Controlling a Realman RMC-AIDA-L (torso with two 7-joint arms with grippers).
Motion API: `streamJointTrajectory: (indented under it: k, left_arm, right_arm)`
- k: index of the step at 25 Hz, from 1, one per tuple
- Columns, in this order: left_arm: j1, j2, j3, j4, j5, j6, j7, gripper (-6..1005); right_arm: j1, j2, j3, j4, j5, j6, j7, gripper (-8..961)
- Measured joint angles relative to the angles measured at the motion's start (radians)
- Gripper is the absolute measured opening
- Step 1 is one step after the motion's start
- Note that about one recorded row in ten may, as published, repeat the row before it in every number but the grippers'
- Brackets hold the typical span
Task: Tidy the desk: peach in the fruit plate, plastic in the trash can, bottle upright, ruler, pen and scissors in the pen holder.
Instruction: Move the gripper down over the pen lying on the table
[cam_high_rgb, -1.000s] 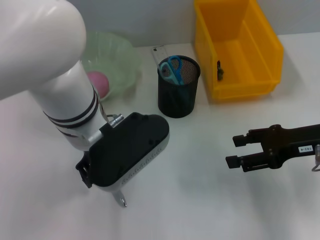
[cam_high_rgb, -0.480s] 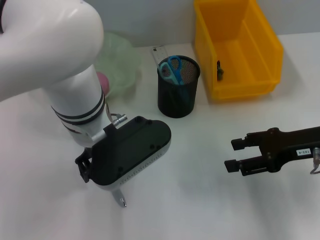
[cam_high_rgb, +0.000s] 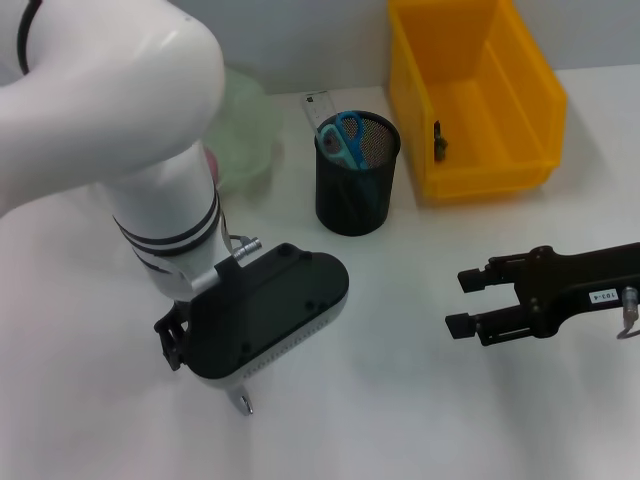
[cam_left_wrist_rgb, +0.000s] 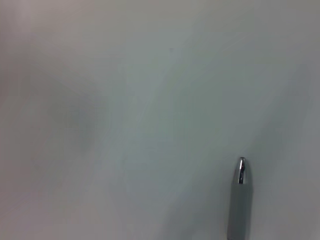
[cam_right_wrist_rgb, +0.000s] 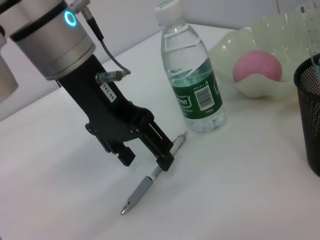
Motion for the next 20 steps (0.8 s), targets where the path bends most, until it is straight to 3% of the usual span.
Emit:
streamJointTrajectory:
  k: [13,20]
  left_arm:
    - [-0.038,0.000,0.021,-0.106,-0.032,-0.041,0.022,824]
    - [-0.042,0.000,0.032,-0.128,-0.040,-0.061,0.026,768]
  right_arm:
    - [0.005,0.001,0.000,0.006,0.001,0.006,-0.012,779]
    - [0.005,0.003,0.000,0.006,0.003,0.008,-0.013,778]
